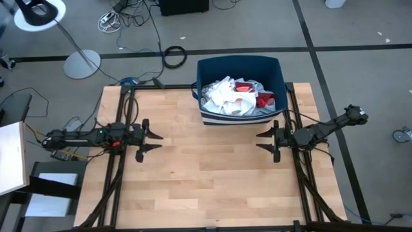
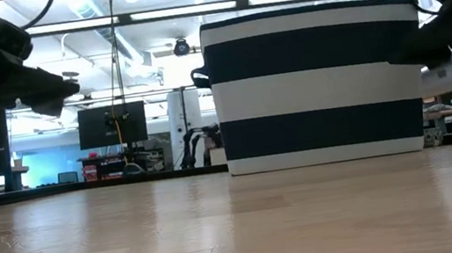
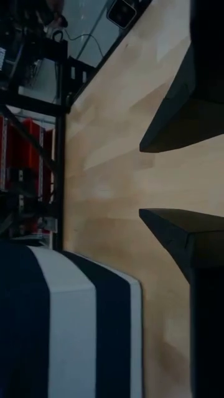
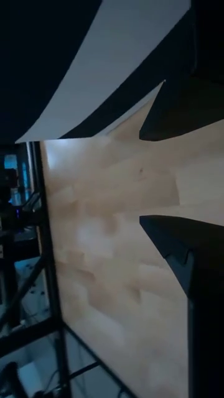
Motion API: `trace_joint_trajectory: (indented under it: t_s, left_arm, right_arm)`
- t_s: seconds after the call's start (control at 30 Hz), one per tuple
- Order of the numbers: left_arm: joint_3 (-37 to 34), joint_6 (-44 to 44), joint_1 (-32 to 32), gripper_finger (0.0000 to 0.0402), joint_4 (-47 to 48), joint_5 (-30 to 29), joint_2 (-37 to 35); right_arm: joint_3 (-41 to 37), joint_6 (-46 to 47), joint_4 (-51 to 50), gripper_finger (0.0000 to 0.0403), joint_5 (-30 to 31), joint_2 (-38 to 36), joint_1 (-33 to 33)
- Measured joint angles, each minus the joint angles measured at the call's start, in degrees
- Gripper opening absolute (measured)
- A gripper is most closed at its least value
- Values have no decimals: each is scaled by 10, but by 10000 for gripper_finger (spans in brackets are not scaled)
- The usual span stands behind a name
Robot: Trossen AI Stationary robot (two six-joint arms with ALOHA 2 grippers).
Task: Sort clothes
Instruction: Return to Home Position
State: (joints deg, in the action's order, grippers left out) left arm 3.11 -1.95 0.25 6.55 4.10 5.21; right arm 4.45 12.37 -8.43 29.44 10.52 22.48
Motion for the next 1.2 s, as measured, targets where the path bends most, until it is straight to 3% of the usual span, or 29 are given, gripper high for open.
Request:
trace_joint_trajectory:
  t_s: [0.37,0.9,1.2]
  left_arm:
    - [0,-13,0,163,0,-1,16]
    - [-1,-13,0,163,-8,-1,16]
    - [-1,-13,0,163,-10,-1,16]
  right_arm:
    - [2,-34,-21,210,-2,27,0]
    - [2,85,-18,209,-36,224,0]
    - [-1,85,29,209,-37,257,0]
